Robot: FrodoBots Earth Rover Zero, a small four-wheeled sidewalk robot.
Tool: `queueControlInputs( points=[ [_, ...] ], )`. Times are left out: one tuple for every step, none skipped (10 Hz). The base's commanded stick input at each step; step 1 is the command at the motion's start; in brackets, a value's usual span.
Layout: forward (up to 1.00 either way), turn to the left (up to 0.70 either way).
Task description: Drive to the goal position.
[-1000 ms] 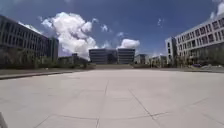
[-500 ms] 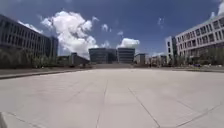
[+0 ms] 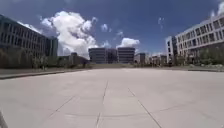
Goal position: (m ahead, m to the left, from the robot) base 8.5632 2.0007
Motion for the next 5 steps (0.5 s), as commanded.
queueControlInputs(
  points=[
    [0.7,0.0],
    [0.7,0.0],
    [0.7,0.0],
    [0.7,0.0],
    [0.7,0.0]
  ],
)
